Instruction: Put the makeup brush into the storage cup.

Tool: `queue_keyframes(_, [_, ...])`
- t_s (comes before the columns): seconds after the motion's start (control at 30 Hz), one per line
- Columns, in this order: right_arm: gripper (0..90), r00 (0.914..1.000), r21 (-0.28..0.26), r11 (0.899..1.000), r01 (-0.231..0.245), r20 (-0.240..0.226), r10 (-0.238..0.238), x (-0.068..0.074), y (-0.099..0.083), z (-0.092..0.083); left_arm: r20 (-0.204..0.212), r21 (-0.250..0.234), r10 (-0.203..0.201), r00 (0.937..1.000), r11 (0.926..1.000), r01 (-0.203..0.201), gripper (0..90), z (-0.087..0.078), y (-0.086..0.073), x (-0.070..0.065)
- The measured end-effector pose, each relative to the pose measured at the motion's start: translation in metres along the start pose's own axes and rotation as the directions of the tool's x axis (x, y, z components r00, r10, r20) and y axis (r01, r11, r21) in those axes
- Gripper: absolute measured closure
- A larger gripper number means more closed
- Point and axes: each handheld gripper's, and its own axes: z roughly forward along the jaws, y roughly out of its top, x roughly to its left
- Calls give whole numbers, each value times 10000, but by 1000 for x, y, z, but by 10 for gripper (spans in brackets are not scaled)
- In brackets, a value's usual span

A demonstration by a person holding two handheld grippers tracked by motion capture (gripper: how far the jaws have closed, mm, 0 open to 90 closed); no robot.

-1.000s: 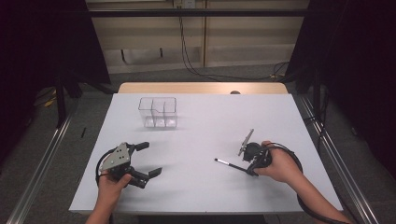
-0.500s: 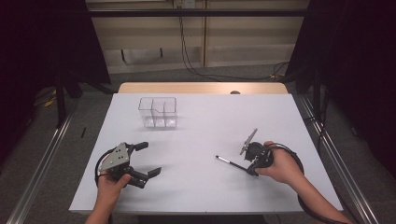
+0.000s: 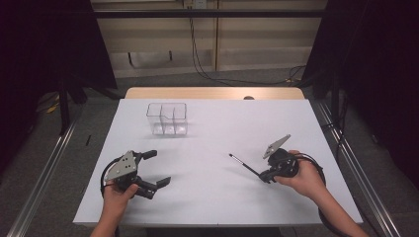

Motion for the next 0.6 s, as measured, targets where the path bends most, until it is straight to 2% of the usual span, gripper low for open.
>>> queue_keyframes(0.2, [847,10000,-1100,9939,-84,33,88,-1,-6,-6,25,1,-75,10000,10000,75,0,0,-1,0])
queue_keyframes(0.4, [847,9993,-2151,9759,-369,-165,342,0,-9,-9,33,-14,-57,10000,10000,57,0,0,0,0])
queue_keyframes(0.5, [847,9989,-2813,9584,-477,-174,446,0,-12,-11,38,-13,-91,10000,10000,91,0,0,0,0])
queue_keyframes(0.6, [847,9982,-3578,9319,-600,-218,559,-1,-15,-13,33,-19,-92,10000,10000,92,0,1,-1,0])
